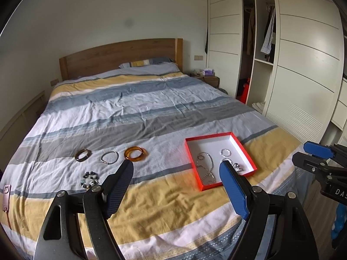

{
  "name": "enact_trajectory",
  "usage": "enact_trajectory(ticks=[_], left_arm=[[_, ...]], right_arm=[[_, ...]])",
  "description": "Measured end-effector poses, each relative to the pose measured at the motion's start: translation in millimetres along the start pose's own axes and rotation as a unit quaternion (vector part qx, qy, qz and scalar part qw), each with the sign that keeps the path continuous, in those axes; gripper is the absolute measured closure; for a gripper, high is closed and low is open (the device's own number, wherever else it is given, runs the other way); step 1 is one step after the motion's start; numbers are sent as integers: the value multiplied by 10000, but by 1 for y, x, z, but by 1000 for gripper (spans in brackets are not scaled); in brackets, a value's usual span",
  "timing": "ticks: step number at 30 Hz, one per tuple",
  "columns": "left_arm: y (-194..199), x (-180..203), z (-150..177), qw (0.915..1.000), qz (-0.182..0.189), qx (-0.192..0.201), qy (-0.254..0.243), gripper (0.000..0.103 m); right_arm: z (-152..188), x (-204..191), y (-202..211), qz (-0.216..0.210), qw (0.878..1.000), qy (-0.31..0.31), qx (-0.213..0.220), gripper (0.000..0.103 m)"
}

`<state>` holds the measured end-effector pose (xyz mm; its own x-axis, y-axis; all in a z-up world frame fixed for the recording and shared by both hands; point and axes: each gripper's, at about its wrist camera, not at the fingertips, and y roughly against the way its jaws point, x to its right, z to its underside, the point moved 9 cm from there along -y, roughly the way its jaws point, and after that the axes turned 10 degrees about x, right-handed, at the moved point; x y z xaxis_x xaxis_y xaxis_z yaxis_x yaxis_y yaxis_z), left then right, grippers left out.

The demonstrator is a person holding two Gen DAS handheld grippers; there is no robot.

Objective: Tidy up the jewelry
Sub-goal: 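Withdraw both open tools from the box and back away from the bed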

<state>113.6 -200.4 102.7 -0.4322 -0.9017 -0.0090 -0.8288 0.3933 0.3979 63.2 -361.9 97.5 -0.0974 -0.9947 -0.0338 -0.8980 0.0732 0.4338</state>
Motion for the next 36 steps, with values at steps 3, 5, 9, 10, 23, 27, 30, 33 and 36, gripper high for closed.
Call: enact_trajectory(ticks=[3,5,9,10,23,27,30,33,36], left_arm=[[4,0,-2,10000,-26,5,-13,22],[4,1,-1,10000,-43,-57,-2,22],[4,3,1,9999,-87,-126,-70,20],[5,3,1,9998,-94,-133,-85,19],[22,-9,-5,9995,-320,16,29,12],[25,-19,-5,9990,-430,18,141,12],[29,-29,-5,9981,-577,65,179,11],[32,-42,-3,9969,-738,62,261,11],[33,-54,-1,9955,-869,45,384,11]], right_arm=[[-1,0,3,21,10000,-4,43,54],[-1,1,5,48,10000,-8,50,54],[-1,5,9,130,9999,-56,80,52],[0,7,9,150,9998,-78,81,52],[-2,15,21,351,9989,-230,213,50],[-4,12,22,347,9989,-204,242,50],[-5,9,23,320,9990,-174,267,48],[-7,4,22,293,9991,-124,268,45],[-8,-1,22,269,9992,-83,272,44]])
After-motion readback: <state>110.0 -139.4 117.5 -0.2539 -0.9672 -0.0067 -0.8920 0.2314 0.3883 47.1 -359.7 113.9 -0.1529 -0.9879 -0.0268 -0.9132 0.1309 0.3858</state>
